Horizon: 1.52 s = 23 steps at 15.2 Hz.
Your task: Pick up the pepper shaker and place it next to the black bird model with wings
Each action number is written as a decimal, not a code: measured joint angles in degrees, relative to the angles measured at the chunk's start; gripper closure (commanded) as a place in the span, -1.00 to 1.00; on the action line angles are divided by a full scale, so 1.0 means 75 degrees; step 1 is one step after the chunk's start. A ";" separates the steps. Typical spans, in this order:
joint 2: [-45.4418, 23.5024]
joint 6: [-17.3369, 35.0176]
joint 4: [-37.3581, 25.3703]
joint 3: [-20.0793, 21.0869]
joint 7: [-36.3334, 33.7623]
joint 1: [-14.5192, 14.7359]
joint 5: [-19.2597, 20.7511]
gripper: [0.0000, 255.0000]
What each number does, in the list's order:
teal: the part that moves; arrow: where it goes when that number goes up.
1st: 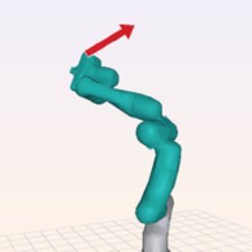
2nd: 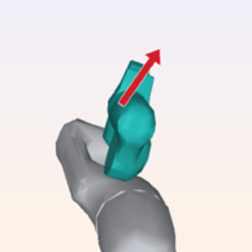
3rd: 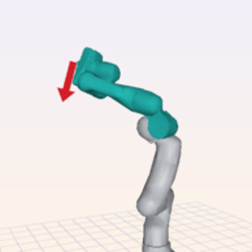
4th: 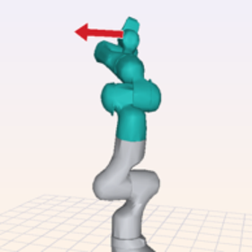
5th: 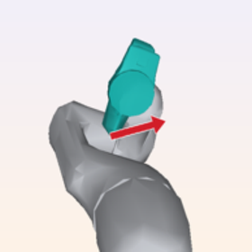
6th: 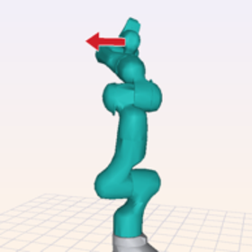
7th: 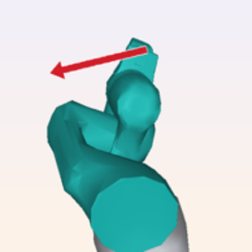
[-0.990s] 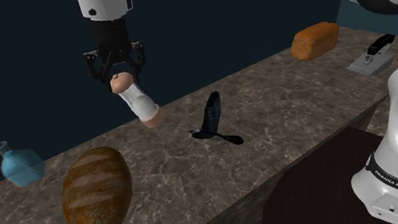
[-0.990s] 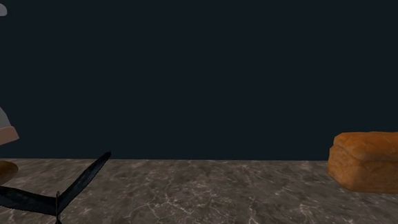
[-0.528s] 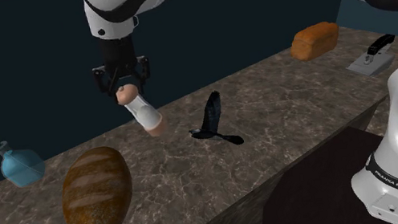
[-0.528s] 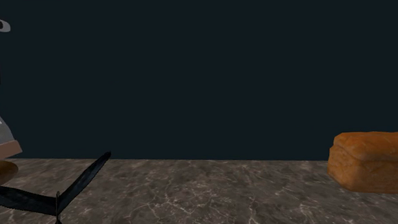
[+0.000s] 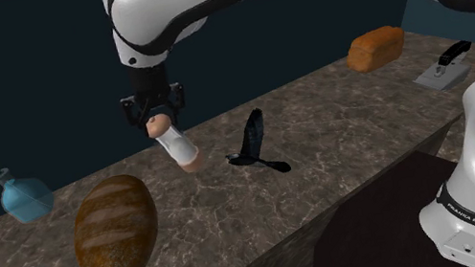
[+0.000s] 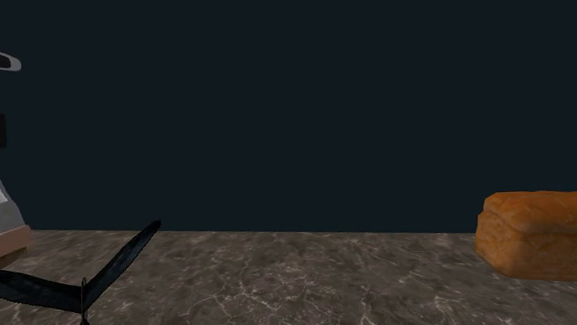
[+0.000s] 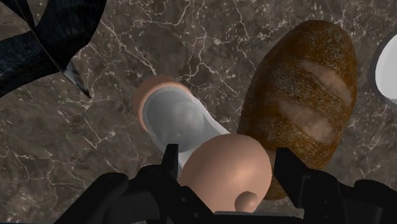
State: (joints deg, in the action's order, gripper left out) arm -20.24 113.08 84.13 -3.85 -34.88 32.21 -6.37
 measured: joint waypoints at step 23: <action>-0.0344 0.1571 0.1230 0.0038 0.0152 0.0013 -0.0100 -1.00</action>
State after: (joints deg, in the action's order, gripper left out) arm -22.82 124.87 93.35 -3.56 -33.74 32.31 -7.12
